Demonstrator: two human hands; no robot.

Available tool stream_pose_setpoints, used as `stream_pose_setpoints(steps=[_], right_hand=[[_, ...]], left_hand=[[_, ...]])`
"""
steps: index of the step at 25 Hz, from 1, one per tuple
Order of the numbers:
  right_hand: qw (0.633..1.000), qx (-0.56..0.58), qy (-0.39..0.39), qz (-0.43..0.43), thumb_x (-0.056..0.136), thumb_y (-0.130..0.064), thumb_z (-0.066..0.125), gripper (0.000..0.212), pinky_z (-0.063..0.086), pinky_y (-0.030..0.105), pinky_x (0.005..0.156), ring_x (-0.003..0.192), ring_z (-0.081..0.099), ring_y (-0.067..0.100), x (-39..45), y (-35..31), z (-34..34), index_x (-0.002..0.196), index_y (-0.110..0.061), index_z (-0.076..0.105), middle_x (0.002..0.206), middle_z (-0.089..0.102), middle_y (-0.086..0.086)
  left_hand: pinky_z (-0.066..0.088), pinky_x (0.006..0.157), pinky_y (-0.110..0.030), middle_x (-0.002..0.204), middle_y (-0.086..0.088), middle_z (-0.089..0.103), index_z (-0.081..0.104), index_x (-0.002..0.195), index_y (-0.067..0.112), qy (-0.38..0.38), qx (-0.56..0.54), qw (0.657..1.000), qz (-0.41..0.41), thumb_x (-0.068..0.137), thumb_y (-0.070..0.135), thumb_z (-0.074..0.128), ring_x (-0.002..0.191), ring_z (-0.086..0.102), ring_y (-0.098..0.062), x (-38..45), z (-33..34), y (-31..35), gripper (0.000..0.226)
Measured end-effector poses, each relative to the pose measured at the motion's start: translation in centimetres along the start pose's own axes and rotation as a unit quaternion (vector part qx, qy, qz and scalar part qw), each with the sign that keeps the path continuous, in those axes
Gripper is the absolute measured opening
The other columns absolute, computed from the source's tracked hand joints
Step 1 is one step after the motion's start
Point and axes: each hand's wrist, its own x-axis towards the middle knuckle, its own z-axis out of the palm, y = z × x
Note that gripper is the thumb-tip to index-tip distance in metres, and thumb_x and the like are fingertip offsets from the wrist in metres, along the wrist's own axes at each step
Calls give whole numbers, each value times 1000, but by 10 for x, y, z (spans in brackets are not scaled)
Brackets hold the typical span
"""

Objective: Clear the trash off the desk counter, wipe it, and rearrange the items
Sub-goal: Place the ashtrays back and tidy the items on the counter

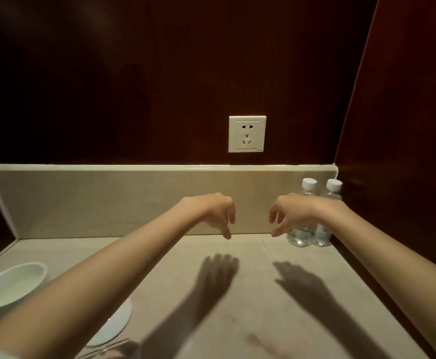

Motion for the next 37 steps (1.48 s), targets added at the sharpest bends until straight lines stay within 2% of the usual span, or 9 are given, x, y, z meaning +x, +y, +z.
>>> stream_pose_setpoints(steps=[3,8,15,23,26,30,33,37], right_hand=[[999,5,-20,-31,77,-40,73,37,57,38,83,87,69,22,9,-36,18,106,-19,64,95,72,4],[997,-2,-30,-78,77,-43,72,39,55,35,81,92,68,22,21,-94,34,108,-22,62,101,71,4],[987,-26,-49,-149,79,-43,70,40,54,33,79,93,67,22,31,-158,37,111,-21,61,103,71,5],[963,-40,-102,-246,80,-40,70,41,55,34,81,94,67,24,41,-229,69,114,-18,61,105,71,7],[957,-31,-108,-268,80,-38,71,38,56,35,81,91,68,23,40,-247,80,112,-18,62,101,72,7],[957,-43,-95,-270,81,-36,70,36,54,33,77,85,67,22,42,-263,82,111,-17,63,102,72,8],[958,-49,-90,-266,81,-36,70,37,53,31,74,72,60,19,42,-279,79,112,-16,63,102,72,8],[963,-62,-84,-248,77,-36,74,41,50,28,72,71,60,17,47,-305,78,111,-16,63,103,72,7]], left_hand=[[49,91,-34,117,4,67,64,119,18,-19,3,999,-31,77,32,78,104,62,-20,-35,15,-31,47],[49,92,-31,119,1,66,63,122,16,-41,10,995,-85,78,32,77,107,61,-20,-90,31,-78,49],[45,80,-24,120,5,66,61,123,18,-28,-19,988,-150,80,32,75,102,62,-17,-150,39,-116,47],[49,90,-32,117,3,66,58,126,16,-7,-77,967,-245,79,30,77,104,61,-18,-214,55,-144,53],[45,98,-34,123,2,63,57,128,17,23,-85,965,-247,79,30,77,113,58,-17,-238,57,-149,55],[44,97,-31,129,2,59,54,132,18,84,-87,963,-242,81,31,74,117,55,-16,-261,42,-162,56],[46,97,-32,131,2,58,50,135,18,53,-107,954,-276,78,35,77,116,55,-17,-281,45,-188,66],[47,96,-31,126,5,60,53,132,21,-5,-128,940,-317,73,44,79,110,58,-14,-313,67,-231,68]])
